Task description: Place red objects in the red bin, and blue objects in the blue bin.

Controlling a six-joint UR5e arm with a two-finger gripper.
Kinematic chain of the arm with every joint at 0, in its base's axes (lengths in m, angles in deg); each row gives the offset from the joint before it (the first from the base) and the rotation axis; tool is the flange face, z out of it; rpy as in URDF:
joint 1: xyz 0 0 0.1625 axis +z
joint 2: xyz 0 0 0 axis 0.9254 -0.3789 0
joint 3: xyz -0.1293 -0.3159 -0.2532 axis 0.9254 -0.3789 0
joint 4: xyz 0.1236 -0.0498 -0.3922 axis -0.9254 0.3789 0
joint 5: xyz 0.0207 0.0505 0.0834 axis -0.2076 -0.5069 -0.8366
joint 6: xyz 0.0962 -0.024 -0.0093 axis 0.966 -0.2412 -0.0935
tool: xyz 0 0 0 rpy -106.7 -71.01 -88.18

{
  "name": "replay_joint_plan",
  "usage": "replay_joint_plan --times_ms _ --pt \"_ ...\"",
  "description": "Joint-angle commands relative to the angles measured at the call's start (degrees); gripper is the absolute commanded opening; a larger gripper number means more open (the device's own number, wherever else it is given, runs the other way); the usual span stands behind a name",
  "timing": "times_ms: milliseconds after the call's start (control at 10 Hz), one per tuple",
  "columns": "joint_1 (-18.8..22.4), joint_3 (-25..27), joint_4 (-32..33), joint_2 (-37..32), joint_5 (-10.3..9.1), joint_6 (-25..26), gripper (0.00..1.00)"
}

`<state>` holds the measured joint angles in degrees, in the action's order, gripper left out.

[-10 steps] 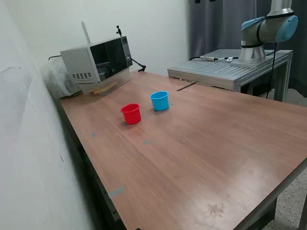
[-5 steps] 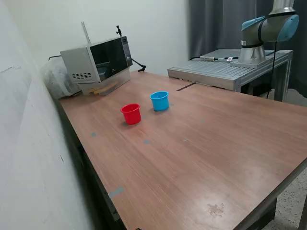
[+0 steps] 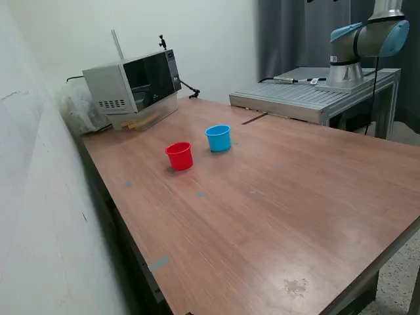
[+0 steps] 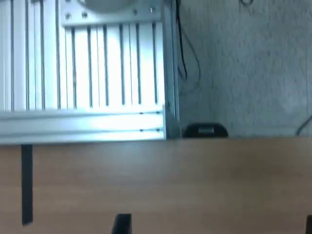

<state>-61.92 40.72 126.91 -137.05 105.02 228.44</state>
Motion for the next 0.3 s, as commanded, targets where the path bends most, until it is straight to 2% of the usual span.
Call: replay_joint_plan --times_ms 0,200 --pt "0.07 2.15 -3.52 -1.3 -0.01 -0.02 1.0" --pt "-0.1 2.16 -3.52 -1.39 0.08 -0.11 1.0"
